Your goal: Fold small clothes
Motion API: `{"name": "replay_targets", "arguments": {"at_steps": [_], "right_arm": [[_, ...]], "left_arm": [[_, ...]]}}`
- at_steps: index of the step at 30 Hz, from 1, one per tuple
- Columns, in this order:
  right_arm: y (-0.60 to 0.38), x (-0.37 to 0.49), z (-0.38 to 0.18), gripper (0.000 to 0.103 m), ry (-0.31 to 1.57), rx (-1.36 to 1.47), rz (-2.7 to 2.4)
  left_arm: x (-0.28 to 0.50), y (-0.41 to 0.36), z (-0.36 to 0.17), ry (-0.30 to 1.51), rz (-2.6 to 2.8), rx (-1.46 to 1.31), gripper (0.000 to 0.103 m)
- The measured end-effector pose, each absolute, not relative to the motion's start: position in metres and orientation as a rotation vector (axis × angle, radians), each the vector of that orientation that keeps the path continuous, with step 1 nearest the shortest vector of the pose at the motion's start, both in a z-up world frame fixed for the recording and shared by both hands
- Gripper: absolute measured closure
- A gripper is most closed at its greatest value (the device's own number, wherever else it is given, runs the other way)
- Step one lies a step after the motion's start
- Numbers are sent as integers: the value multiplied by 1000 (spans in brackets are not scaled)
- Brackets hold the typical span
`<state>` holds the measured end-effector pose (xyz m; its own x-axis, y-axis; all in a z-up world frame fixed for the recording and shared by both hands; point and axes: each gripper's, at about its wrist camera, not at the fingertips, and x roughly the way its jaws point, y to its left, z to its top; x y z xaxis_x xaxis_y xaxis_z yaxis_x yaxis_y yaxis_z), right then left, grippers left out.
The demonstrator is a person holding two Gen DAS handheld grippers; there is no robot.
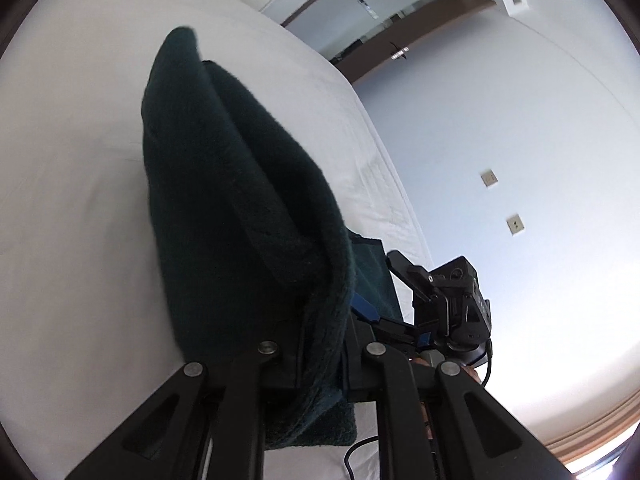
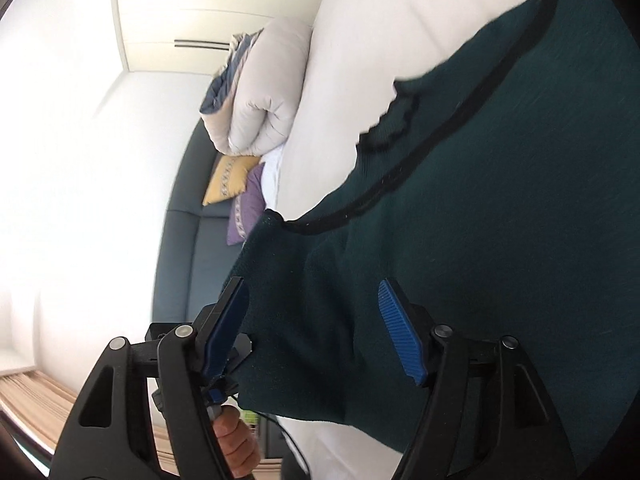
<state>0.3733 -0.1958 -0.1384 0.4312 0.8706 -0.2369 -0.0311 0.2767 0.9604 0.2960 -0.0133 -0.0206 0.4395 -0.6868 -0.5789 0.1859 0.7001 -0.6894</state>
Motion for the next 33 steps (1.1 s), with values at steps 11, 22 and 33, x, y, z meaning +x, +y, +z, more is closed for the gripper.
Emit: {"name": "replay_targets", "arguments": {"at_steps": [11, 22, 33], "right_arm": [[-274, 387, -164, 31, 939, 1249, 642], [-256, 413, -144, 40, 1063, 1006, 528], [-241, 418, -119, 90, 1090, 681, 355]], "left_arm": [[289, -142, -86, 1072, -720, -391, 70], [256, -76, -57, 928, -700, -380, 38], [264, -74, -62, 925, -705, -376, 39]]}}
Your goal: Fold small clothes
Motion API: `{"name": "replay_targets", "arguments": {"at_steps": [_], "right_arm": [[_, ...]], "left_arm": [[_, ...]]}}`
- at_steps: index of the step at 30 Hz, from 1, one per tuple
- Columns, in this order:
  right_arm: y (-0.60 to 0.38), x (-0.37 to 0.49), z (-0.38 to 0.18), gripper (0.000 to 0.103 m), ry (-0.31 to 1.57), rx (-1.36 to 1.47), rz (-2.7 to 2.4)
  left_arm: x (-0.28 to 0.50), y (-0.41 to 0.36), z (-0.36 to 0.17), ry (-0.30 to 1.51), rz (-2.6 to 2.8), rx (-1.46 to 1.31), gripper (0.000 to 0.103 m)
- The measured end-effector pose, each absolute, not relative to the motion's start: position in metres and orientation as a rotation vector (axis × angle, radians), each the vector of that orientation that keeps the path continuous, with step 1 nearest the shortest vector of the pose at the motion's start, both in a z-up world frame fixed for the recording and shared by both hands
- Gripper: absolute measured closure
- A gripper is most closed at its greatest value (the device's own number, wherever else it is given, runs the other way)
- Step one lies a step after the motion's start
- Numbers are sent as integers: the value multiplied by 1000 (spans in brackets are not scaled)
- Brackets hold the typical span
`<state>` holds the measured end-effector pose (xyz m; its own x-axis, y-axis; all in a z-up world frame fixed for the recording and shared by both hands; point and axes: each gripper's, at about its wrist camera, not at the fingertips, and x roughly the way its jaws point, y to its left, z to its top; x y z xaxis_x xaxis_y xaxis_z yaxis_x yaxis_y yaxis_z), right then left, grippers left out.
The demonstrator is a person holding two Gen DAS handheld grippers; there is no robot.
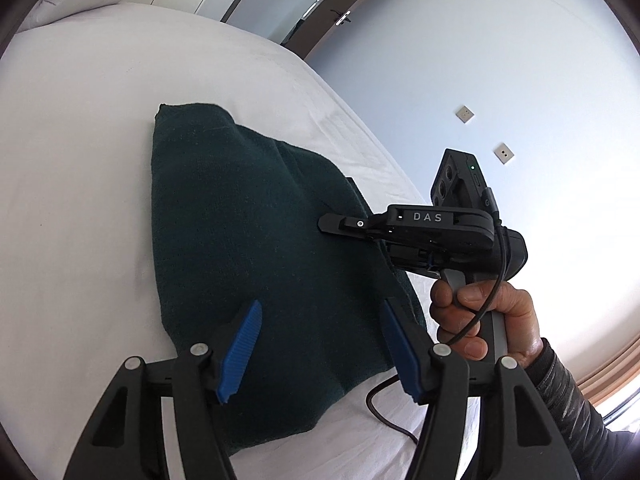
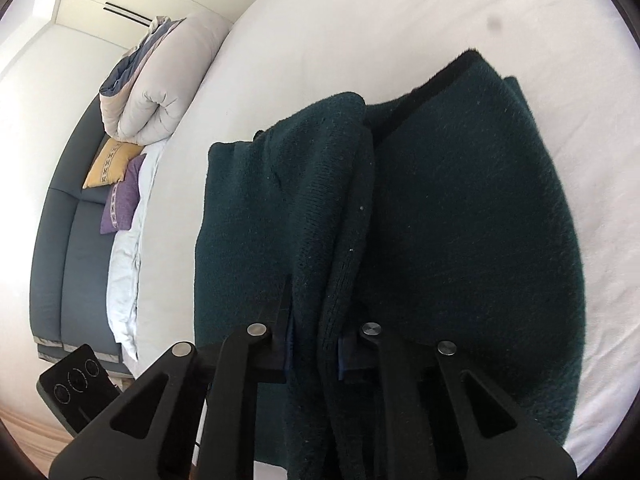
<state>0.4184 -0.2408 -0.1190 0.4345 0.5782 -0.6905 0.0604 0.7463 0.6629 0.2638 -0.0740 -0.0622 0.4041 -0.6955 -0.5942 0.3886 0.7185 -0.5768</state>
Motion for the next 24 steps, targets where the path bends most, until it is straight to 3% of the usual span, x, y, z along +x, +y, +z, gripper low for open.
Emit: {"name": "replay_targets", "arguments": {"at_steps": [17, 24], "right_arm": [[-311, 397, -92, 91, 1053, 668, 313], [-336, 403, -112, 91, 1058, 730, 300]], "left_arm": [[267, -76, -59, 909, -742, -326, 39], [271, -68, -66, 927, -738, -316, 39]]}}
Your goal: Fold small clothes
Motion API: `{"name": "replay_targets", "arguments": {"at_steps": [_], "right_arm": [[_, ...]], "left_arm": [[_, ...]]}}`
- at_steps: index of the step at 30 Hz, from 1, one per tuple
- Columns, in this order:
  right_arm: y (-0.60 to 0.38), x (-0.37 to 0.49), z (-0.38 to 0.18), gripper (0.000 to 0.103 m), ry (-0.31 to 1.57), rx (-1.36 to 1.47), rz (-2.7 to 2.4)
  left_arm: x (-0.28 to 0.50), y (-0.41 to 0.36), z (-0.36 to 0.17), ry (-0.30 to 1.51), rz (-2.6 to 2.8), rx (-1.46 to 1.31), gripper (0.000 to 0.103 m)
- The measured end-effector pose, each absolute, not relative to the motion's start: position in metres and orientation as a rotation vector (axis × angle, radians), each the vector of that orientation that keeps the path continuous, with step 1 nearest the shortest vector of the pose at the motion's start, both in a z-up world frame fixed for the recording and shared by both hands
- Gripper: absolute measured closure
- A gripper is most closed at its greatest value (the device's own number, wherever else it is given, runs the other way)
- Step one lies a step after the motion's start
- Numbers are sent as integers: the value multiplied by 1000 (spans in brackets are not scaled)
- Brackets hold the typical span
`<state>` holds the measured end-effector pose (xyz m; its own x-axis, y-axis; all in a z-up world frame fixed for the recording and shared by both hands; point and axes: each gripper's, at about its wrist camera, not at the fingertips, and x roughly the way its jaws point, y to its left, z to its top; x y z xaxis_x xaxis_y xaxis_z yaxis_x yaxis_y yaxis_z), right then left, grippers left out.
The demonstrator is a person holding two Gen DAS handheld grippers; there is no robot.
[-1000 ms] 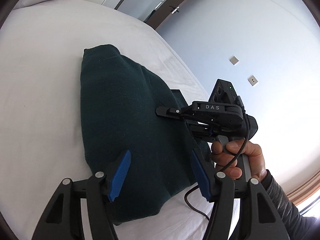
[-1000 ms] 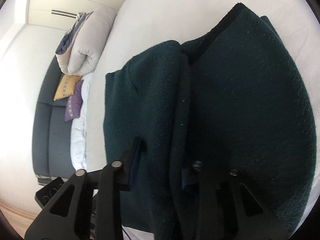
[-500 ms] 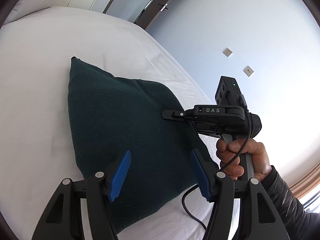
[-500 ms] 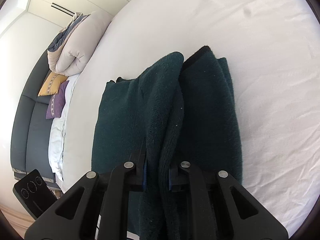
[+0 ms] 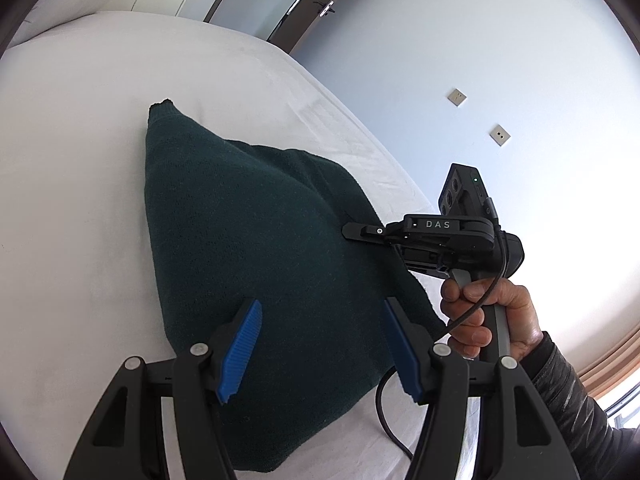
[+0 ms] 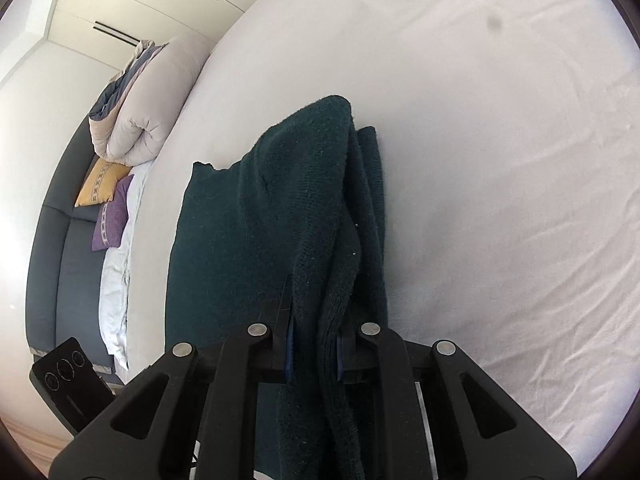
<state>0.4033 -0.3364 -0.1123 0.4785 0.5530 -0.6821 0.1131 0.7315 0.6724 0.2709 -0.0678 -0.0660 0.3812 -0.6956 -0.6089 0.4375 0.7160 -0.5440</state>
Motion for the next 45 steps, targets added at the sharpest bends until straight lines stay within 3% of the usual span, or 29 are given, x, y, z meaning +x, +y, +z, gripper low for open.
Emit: {"name": "replay_targets", "arguments": {"at_steps": [7, 11, 13, 16, 19, 20, 21, 24, 32, 34, 37, 39, 42, 45], "right_arm": [[-352, 388, -144, 91, 1033, 790, 341], [-351, 369, -129, 86, 1023, 781, 297], [-347, 353, -115, 81, 1022, 762, 283], [-333, 326, -98, 57, 1031, 685, 276], [-320, 304, -98, 56, 1060, 610, 266], [-319, 298, -100, 60, 1071, 586, 252], [-318, 293, -102, 73, 1078, 567, 245], [-332, 280, -114, 94, 1083, 590, 231], [-353, 261, -124, 96, 1040, 692, 253], [-358, 259, -131, 96, 1042, 711, 257], [-364, 258, -145, 96, 1041, 769, 276], [-365, 259, -150, 97, 1034, 782, 286], [-363, 258, -153, 98, 1022, 768, 288], [-362, 258, -154, 98, 1009, 762, 293]], "left_arm": [[275, -65, -75, 948, -721, -281, 39], [270, -64, -79, 949, -719, -265, 40], [268, -64, -79, 948, -715, -261, 40], [266, -66, -78, 949, -713, -246, 39], [265, -69, -79, 963, -708, -233, 39], [264, -70, -79, 964, -705, -230, 40], [264, -70, -78, 964, -704, -227, 40], [262, -71, -71, 951, -695, -215, 40], [287, -80, -44, 884, -670, -152, 40], [303, -86, -42, 870, -659, -117, 46], [336, -95, -57, 917, -619, -73, 65], [357, -96, -80, 967, -592, -71, 89], [371, -82, -98, 983, -613, -204, 93], [367, -82, -99, 952, -624, -167, 93]]}}
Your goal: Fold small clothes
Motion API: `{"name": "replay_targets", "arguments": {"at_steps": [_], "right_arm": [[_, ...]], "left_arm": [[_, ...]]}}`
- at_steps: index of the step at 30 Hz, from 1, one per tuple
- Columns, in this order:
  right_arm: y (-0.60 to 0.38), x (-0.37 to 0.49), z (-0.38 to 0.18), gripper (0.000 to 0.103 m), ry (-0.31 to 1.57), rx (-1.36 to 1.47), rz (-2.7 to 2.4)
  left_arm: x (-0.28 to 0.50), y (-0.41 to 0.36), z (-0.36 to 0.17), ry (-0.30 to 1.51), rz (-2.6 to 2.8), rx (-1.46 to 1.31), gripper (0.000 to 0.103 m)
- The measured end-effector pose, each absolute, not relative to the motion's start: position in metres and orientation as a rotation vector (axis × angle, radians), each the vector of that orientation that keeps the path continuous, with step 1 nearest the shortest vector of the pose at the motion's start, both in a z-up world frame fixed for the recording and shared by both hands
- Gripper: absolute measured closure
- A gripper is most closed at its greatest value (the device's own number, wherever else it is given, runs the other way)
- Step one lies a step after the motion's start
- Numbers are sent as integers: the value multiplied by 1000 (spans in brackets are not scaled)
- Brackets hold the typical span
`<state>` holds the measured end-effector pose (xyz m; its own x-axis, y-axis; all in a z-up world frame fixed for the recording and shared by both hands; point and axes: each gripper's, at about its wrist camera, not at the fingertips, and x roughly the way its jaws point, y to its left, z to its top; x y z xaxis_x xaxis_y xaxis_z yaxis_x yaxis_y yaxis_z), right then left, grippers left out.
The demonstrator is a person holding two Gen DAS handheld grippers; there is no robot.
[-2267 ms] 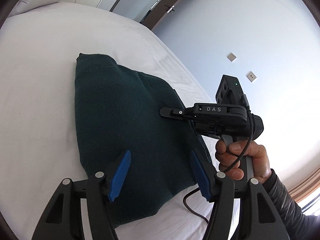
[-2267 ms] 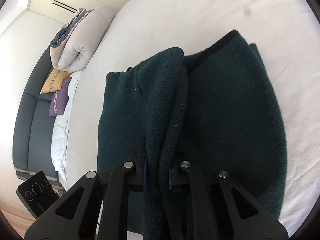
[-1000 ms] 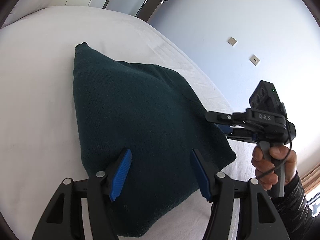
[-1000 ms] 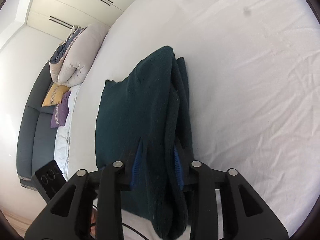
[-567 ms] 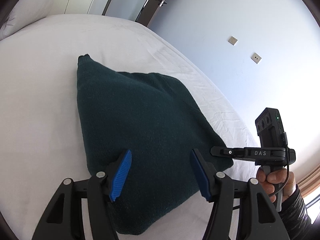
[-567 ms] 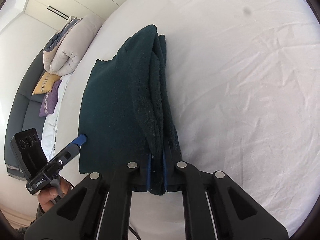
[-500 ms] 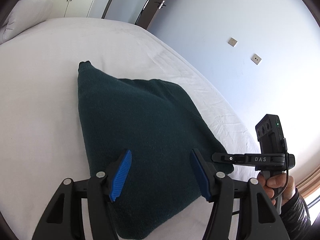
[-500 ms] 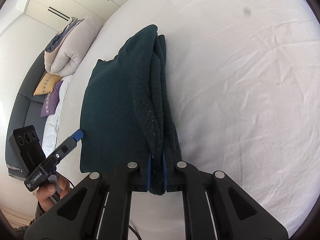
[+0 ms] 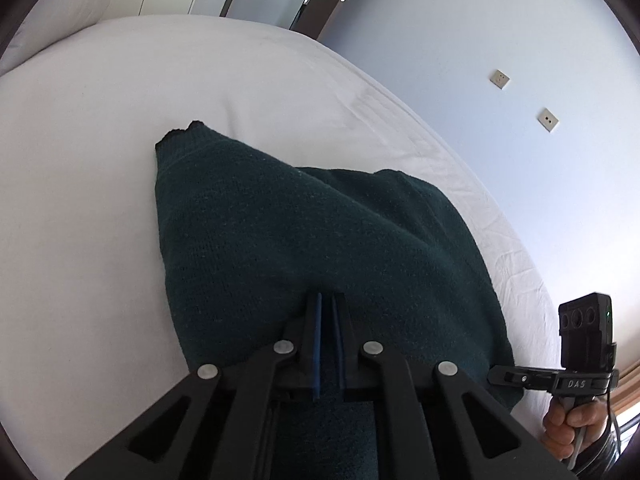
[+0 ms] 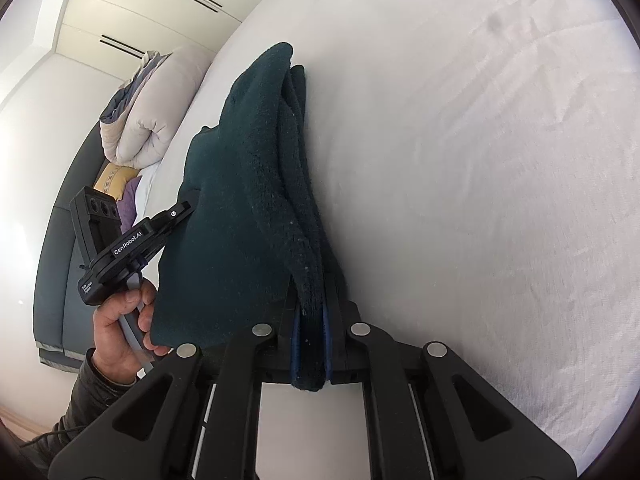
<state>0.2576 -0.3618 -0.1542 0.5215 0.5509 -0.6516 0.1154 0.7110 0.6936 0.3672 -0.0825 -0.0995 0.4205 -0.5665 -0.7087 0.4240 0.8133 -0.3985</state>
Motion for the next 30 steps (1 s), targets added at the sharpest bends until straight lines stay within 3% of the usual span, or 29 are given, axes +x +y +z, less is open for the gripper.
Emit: {"name": "replay_targets", "arguments": {"at_steps": [4, 8, 9, 12, 14, 19, 22, 23, 24, 30], "right_arm": [[-364, 252, -153, 96, 986, 821, 306], [-355, 233, -123, 92, 958, 764, 254], [-352, 228, -118, 92, 948, 745, 251], [-344, 224, -126, 91, 983, 699, 226], [-349, 223, -142, 83, 1002, 732, 204], [-357, 218, -133, 76, 1001, 735, 199], [-366, 214, -113, 64, 945, 719, 177], [-369, 215, -107, 48, 923, 721, 171], [-372, 216, -101, 40, 902, 725, 165], [-362, 264, -83, 40, 906, 674, 231]], "left_arm": [[357, -73, -88, 957, -607, -209, 94], [310, -70, -70, 894, -611, -141, 63], [299, -73, -72, 880, -613, -102, 61], [281, -87, -85, 844, -597, 9, 60], [281, -85, -87, 837, -593, -11, 60], [279, -73, -70, 844, -602, -45, 58], [279, -47, -53, 767, -550, -138, 26], [284, -38, -51, 754, -533, -172, 16], [290, -32, -53, 768, -523, -201, 15], [334, -24, -96, 1013, -529, -386, 19]]}}
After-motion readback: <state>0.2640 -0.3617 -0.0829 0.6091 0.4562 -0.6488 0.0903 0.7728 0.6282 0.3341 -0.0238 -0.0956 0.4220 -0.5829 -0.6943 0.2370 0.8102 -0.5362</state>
